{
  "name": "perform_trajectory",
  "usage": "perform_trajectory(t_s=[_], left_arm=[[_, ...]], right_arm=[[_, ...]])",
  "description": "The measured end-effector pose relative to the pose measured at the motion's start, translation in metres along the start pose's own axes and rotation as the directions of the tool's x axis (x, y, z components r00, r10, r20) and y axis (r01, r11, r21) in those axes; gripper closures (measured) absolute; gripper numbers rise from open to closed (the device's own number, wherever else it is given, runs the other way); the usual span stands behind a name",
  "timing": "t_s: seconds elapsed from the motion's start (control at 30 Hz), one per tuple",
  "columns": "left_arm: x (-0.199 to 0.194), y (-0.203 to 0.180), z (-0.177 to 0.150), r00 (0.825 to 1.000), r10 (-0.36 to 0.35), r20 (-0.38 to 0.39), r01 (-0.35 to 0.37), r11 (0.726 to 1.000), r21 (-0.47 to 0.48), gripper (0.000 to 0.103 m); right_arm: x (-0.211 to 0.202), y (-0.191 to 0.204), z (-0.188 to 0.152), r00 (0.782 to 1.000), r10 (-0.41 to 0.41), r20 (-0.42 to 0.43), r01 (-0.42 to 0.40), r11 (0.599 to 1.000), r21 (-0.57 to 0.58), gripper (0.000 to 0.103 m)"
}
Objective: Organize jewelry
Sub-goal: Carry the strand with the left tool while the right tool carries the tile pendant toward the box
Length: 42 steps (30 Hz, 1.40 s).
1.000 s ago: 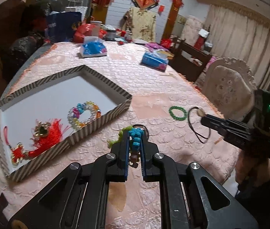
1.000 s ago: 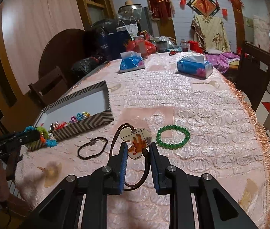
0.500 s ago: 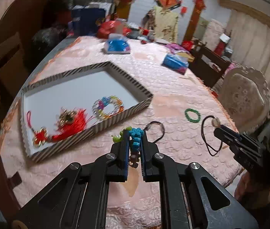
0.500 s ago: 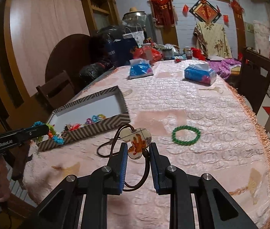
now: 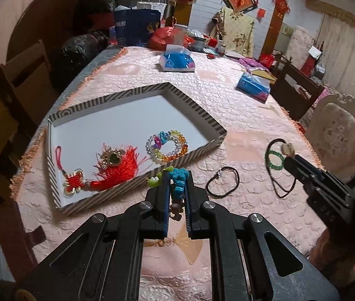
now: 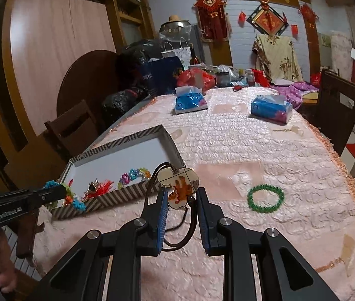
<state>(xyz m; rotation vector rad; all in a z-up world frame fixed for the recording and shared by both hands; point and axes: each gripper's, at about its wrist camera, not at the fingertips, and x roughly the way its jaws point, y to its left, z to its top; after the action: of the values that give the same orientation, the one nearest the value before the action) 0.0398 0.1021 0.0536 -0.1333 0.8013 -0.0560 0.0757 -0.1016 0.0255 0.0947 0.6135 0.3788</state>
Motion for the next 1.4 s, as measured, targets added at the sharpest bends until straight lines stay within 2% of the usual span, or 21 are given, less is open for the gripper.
perform_trajectory(t_s=[0.13, 0.33, 0.43, 0.53, 0.73, 0.83, 1.03, 1.17, 1.4], left_arm=[[-0.001, -0.007, 0.001, 0.999, 0.036, 0.005, -0.036, 0.999, -0.005, 0.095], [-0.002, -0.013, 0.0, 0.998, 0.069, 0.002, -0.069, 0.998, 0.012, 0.094], [-0.001, -0.008, 0.0, 0.998, 0.066, -0.017, -0.066, 0.998, 0.003, 0.094], [-0.002, 0.001, -0.001, 0.997, 0.056, -0.046, -0.058, 0.997, -0.047, 0.095], [-0.031, 0.008, 0.004, 0.997, 0.059, -0.058, -0.062, 0.996, -0.062, 0.095], [-0.048, 0.006, 0.012, 0.996, 0.08, -0.029, -0.081, 0.996, -0.029, 0.094], [-0.07, 0.008, 0.017, 0.999, 0.047, 0.003, -0.047, 0.998, -0.048, 0.094], [-0.079, 0.011, 0.023, 1.0, 0.026, 0.013, -0.026, 0.999, -0.047, 0.094], [-0.087, 0.026, 0.028, 1.0, 0.011, 0.024, -0.011, 0.999, -0.037, 0.094]], right_arm=[[0.012, 0.007, 0.0, 0.998, 0.056, -0.011, -0.056, 0.998, -0.014, 0.081], [0.028, 0.012, 0.002, 0.996, 0.092, -0.012, -0.092, 0.996, -0.013, 0.081], [0.035, 0.018, 0.002, 0.997, 0.08, -0.013, -0.08, 0.996, -0.039, 0.081], [0.032, 0.02, 0.001, 0.999, 0.041, -0.006, -0.042, 0.995, -0.091, 0.081], [0.028, 0.002, -0.002, 1.0, 0.013, -0.025, -0.014, 0.998, -0.065, 0.081], [0.022, -0.01, 0.0, 1.0, -0.002, -0.03, 0.002, 1.0, -0.018, 0.081], [0.005, -0.013, 0.001, 1.0, -0.011, -0.026, 0.012, 0.999, 0.037, 0.082], [-0.003, -0.002, 0.0, 1.0, -0.013, -0.007, 0.014, 0.999, 0.029, 0.082], [0.005, 0.011, -0.004, 0.999, -0.042, -0.031, 0.042, 0.999, -0.003, 0.081]])
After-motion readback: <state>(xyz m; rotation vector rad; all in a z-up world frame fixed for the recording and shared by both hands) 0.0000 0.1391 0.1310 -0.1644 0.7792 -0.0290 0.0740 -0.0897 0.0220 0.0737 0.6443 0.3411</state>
